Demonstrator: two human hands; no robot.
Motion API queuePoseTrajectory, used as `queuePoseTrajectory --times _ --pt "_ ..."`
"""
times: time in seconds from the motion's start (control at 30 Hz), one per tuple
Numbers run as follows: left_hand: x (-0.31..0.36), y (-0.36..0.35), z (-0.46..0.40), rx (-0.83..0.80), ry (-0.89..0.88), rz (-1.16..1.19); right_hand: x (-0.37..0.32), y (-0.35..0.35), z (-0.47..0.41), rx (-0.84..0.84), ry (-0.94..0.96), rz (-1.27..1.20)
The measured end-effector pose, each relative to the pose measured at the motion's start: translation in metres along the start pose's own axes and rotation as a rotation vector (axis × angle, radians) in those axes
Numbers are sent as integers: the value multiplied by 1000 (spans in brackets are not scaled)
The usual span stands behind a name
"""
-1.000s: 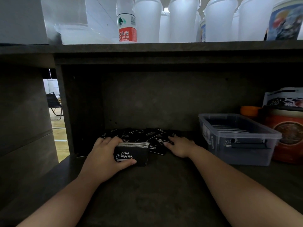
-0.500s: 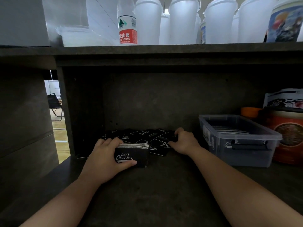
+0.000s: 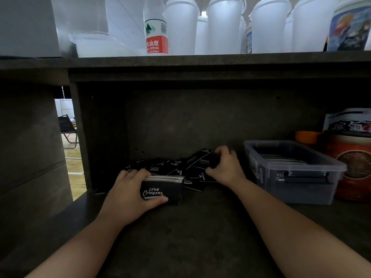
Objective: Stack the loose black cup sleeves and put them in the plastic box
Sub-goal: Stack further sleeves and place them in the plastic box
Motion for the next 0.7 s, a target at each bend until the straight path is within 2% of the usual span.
queuePoseTrajectory --times 0.07,0.27,0.43,0.5,0.7 --pt "0 1 0 10 -2 5 -8 13 3 108 40 -103" --pt "0 -1 1 8 1 5 -28 39 16 348 174 -205" --pt "-1 0 2 1 10 7 -43 51 24 501 307 -54" --pt "-1 0 2 -7 12 6 -47 58 30 568 339 -80" --pt "2 2 3 -5 18 27 -33 63 25 545 187 -411"
Point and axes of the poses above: each hand's wrist, its own z-axis away from the middle knuckle, its own y-axis out of the back of the hand, x = y × z, the point moved 10 cm from there along -z, towards the middle knuckle, and after that the axes turned 3 degrees about z, right-handed, at the moved point
